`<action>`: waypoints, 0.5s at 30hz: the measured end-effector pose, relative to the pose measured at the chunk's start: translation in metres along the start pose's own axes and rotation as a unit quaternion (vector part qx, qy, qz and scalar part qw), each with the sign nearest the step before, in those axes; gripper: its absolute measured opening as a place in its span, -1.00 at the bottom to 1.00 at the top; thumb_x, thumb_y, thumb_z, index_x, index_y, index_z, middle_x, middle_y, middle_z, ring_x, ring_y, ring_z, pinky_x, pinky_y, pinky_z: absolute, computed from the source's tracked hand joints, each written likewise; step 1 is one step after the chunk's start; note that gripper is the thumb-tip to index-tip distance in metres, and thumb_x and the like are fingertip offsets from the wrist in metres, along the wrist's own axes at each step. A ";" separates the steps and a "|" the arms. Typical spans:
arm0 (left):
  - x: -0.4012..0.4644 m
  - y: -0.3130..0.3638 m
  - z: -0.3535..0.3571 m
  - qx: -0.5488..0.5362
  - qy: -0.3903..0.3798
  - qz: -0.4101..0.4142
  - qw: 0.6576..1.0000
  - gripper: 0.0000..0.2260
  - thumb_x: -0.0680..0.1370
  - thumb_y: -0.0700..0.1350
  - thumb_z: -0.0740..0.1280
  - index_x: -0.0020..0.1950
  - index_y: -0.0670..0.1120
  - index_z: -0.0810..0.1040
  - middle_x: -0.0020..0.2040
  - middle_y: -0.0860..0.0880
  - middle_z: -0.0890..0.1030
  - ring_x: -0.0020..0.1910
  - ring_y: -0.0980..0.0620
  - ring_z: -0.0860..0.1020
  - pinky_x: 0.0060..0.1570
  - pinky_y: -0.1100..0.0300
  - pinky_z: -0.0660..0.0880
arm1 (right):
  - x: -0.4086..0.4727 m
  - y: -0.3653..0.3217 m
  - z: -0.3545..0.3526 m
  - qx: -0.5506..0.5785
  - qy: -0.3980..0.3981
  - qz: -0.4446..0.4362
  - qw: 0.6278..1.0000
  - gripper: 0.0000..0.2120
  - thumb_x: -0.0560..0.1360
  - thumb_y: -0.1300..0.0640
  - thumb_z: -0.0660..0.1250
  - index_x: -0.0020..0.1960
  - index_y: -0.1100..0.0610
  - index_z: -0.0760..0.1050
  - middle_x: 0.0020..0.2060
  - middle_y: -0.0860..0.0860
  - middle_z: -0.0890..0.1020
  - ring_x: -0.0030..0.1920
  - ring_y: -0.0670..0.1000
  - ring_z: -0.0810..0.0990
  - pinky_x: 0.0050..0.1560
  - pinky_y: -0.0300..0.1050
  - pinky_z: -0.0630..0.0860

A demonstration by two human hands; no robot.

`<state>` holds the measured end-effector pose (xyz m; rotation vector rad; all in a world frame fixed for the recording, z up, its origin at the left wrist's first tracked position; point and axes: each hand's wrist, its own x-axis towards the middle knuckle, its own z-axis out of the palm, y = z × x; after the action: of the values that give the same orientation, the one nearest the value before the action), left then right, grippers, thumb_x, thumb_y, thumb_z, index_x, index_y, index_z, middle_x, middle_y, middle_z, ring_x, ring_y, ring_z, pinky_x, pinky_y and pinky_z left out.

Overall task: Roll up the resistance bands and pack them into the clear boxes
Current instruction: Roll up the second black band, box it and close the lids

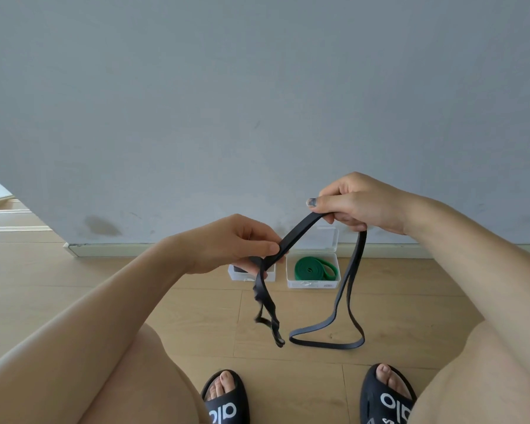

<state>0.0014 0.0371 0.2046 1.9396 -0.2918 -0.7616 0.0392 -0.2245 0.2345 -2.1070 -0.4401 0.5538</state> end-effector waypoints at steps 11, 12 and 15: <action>-0.003 0.005 0.003 0.051 0.008 0.009 0.999 -0.86 0.67 -0.20 0.33 0.11 -0.22 0.66 0.04 -0.09 0.76 0.11 -0.16 0.70 0.08 0.11 0.64 | 0.002 0.003 0.002 -0.079 -0.035 0.044 0.995 -0.60 0.67 -0.03 0.27 -0.19 0.22 0.56 -0.46 0.01 0.53 -0.48 0.01 0.38 -0.25 -0.11 0.44; -0.004 0.006 0.002 0.046 0.019 0.016 0.999 -0.86 0.67 -0.21 0.33 0.11 -0.22 0.66 0.02 -0.11 0.76 0.10 -0.17 0.70 0.03 0.16 0.64 | 0.000 0.002 0.002 -0.077 -0.055 0.054 0.994 -0.60 0.68 -0.06 0.24 -0.14 0.22 0.60 -0.41 0.00 0.60 -0.47 0.01 0.39 -0.26 -0.14 0.46; -0.004 0.007 0.000 0.046 0.042 0.051 0.997 -0.86 0.67 -0.21 0.34 0.09 -0.20 0.68 -0.01 -0.11 0.76 0.06 -0.16 0.71 0.03 0.15 0.63 | -0.003 0.000 0.008 -0.036 -0.101 0.073 0.992 -0.51 0.60 -0.31 0.19 0.08 0.07 0.66 -0.21 -0.01 0.75 -0.38 0.04 0.52 -0.14 -0.13 0.54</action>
<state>-0.0011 0.0354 0.2122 2.0219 -0.3774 -0.6073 0.0323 -0.2199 0.2311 -2.1737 -0.4278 0.8520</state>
